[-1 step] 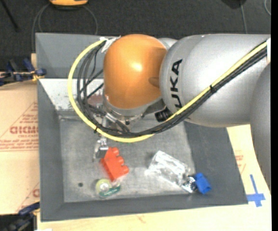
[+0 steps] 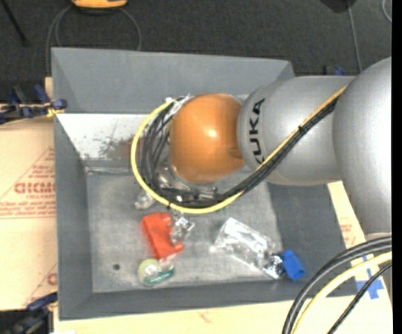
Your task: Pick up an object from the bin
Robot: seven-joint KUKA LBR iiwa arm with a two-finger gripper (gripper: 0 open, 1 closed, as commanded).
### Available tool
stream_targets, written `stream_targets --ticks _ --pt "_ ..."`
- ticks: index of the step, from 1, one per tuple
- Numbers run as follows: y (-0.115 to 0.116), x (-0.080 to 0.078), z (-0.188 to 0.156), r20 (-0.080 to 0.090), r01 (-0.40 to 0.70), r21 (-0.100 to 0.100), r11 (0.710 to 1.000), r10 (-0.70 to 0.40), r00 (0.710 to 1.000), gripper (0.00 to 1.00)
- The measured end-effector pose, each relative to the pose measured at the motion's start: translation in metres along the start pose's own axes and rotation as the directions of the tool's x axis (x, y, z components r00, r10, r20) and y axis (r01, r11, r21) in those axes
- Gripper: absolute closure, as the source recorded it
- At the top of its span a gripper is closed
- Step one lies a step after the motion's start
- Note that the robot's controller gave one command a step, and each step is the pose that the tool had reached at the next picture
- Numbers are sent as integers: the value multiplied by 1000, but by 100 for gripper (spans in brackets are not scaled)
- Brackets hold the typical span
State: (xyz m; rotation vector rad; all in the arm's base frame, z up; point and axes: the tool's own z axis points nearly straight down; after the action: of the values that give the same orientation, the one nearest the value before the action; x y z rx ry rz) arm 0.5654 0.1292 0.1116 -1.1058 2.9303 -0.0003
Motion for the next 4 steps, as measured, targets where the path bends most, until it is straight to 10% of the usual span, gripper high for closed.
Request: stream_targets --ticks 1,2,3,4 --pt "6 19 9 -6 351 -6 936 -351 936 0" --pt "19 4 11 -1 712 -7 702 -712 702 0" --pt "29 -3 35 -3 918 -11 397 -918 397 0" --pt "28 -4 34 1 916 -9 402 -916 402 0"
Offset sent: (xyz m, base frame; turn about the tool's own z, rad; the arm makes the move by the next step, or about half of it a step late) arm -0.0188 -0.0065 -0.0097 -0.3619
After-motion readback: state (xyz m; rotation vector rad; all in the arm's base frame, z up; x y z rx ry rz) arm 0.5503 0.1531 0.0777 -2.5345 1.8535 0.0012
